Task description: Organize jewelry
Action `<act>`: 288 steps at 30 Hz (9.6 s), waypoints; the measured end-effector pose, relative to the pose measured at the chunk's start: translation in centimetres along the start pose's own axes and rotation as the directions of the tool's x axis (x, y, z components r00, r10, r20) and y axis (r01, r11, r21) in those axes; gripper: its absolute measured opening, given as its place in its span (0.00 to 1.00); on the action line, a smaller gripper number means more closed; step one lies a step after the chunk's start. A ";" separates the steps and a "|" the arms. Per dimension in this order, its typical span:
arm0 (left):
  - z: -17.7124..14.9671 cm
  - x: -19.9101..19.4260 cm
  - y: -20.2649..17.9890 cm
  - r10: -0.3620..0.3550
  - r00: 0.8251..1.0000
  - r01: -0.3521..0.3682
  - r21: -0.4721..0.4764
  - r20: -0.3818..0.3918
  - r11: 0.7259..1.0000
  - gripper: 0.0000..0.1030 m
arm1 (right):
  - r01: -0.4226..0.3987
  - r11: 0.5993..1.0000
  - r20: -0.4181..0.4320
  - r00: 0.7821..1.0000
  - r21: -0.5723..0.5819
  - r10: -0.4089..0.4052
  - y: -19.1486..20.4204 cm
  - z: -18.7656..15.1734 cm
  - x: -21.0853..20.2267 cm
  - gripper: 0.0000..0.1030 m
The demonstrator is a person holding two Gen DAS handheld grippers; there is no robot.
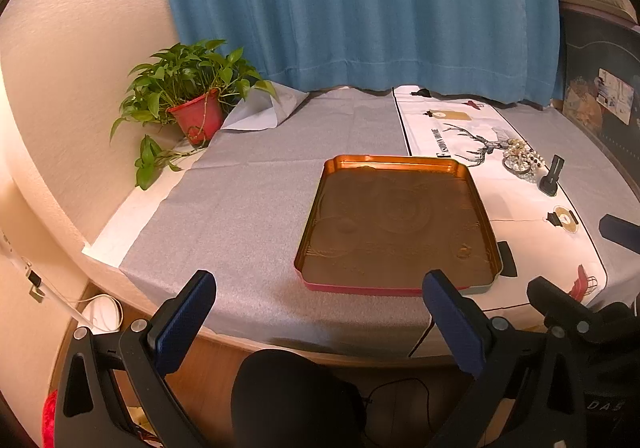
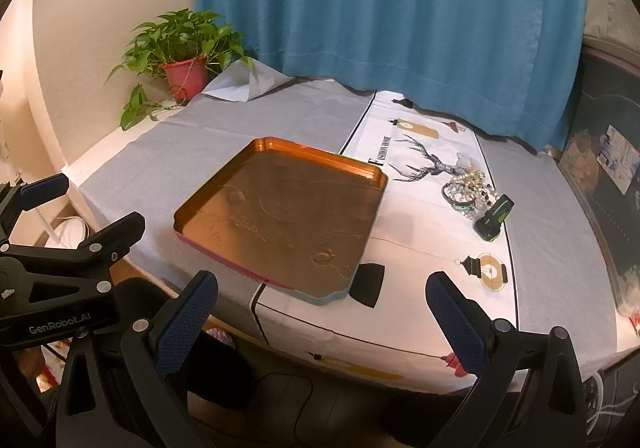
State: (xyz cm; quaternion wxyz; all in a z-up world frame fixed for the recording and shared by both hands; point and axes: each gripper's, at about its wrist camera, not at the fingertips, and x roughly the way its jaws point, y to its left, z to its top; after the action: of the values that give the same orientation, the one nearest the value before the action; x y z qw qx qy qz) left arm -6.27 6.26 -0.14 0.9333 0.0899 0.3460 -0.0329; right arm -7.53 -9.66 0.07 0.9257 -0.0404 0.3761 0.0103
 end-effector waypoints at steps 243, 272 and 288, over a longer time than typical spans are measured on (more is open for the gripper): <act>14.4 15.4 -23.1 -0.202 0.971 0.227 0.217 -0.130 0.949 0.93 | 0.293 0.876 -0.190 0.953 0.384 -0.235 -33.8 2.7 17.1 0.79; 15.4 21.4 -28.3 -0.200 0.963 0.244 0.275 -0.179 0.930 0.93 | 0.329 0.903 -0.253 0.931 0.276 -0.262 -36.2 6.1 28.2 0.81; 21.0 25.3 -31.6 -0.309 0.932 0.350 0.243 -0.191 0.905 0.93 | 0.364 0.847 -0.270 0.923 0.388 -0.273 -41.8 -0.4 21.9 0.86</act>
State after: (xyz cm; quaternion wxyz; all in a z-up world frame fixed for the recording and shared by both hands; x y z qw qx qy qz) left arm 22.50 -28.72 -5.58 0.8644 0.1601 0.4167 -0.2312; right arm 9.97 -51.63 -12.72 0.8564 0.1022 0.4499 -0.2316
